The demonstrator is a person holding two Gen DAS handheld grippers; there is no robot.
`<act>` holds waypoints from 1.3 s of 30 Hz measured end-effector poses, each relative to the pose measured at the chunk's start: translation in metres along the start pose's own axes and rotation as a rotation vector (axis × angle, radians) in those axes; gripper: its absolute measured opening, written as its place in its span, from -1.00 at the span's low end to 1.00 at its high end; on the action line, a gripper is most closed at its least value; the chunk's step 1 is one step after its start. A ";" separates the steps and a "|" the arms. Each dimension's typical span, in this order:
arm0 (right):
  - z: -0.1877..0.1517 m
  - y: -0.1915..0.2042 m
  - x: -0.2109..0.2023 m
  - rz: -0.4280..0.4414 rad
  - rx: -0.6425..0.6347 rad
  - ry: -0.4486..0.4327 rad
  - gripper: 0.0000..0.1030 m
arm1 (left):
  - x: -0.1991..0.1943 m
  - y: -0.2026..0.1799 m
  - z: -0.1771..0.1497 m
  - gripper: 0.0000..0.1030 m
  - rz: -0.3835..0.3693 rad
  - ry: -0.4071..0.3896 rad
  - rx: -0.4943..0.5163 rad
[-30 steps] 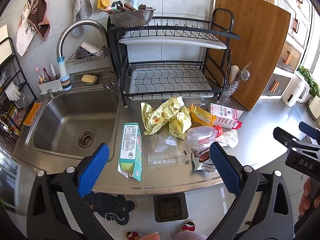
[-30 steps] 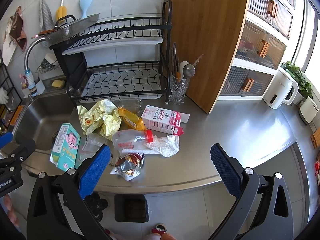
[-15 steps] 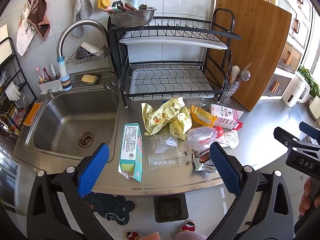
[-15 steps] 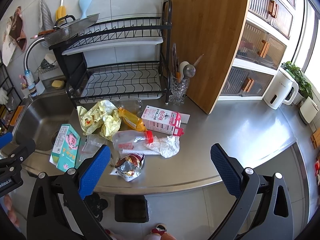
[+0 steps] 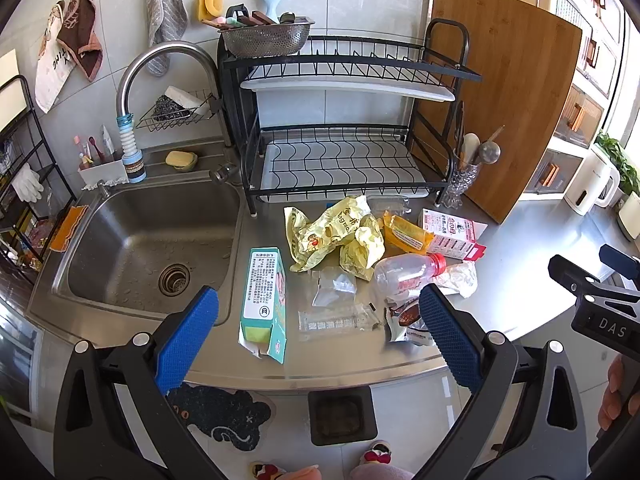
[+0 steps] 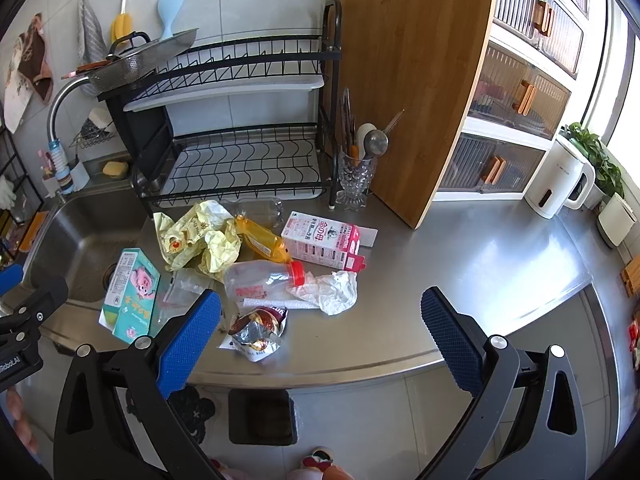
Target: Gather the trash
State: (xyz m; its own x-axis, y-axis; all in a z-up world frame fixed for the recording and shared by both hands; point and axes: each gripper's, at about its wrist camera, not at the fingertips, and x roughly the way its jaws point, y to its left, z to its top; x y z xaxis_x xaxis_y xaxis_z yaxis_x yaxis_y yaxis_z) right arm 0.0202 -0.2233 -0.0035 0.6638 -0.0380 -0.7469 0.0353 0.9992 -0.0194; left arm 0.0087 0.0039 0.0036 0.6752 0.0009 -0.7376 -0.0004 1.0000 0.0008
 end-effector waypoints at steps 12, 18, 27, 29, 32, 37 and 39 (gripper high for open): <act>-0.002 0.002 -0.005 0.002 -0.005 -0.005 0.94 | -0.004 -0.001 -0.003 0.85 0.001 -0.003 -0.005; -0.002 0.003 -0.006 0.004 -0.007 -0.005 0.94 | -0.007 0.000 -0.004 0.85 0.004 -0.004 -0.009; -0.002 0.002 -0.006 0.004 -0.007 -0.005 0.94 | -0.007 0.000 -0.004 0.85 0.004 -0.004 -0.010; -0.002 0.002 -0.006 0.004 -0.007 -0.005 0.94 | -0.007 0.000 -0.003 0.85 0.003 -0.004 -0.010; -0.002 0.002 -0.005 0.002 -0.008 -0.005 0.94 | -0.007 0.000 -0.004 0.85 0.002 -0.004 -0.009; -0.002 0.002 -0.003 0.000 -0.008 0.003 0.94 | -0.006 0.002 -0.003 0.85 -0.001 0.002 -0.009; -0.001 0.000 0.000 0.005 -0.003 0.008 0.94 | -0.003 0.003 0.000 0.85 0.001 0.005 -0.007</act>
State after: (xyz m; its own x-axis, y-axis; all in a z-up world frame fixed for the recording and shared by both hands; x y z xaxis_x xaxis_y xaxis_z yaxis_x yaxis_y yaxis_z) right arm 0.0197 -0.2232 -0.0046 0.6582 -0.0325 -0.7522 0.0294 0.9994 -0.0174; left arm 0.0065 0.0068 0.0053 0.6712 0.0016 -0.7413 -0.0058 1.0000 -0.0031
